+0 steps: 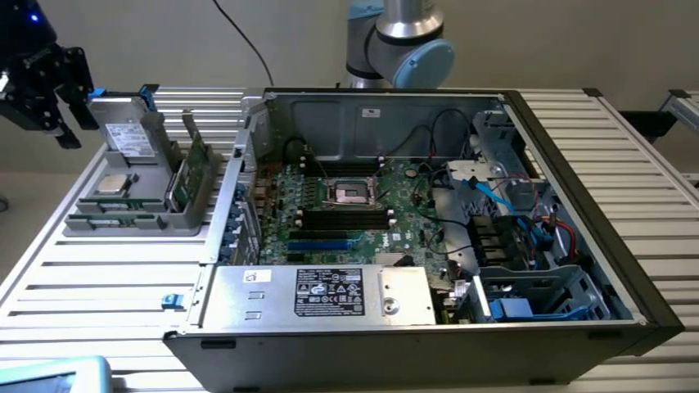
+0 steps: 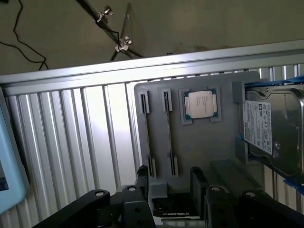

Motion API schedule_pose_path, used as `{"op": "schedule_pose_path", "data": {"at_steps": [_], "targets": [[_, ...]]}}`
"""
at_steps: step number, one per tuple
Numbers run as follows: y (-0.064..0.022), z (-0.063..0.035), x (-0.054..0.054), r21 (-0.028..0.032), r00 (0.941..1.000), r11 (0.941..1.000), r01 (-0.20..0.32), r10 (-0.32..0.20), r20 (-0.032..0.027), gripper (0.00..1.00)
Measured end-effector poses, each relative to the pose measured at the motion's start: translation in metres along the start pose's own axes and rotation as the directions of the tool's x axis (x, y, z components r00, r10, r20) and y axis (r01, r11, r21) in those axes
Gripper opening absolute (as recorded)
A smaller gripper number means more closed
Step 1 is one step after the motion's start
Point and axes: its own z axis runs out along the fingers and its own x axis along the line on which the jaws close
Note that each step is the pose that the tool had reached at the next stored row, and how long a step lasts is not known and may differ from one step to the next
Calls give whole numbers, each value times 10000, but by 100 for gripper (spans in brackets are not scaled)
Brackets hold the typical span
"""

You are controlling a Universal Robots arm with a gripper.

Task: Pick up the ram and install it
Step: 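Pick up the ram and move it above insertion slot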

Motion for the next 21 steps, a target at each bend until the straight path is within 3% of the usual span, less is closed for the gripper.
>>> {"op": "schedule_pose_path", "data": {"at_steps": [6,11,21], "targets": [[-18,111,33,-48,10000,10000,5,-5,-3,49],[-29,165,97,-223,10000,9997,44,-44,-13,49],[-59,311,134,-232,10000,9997,48,-48,-10,49]]}}
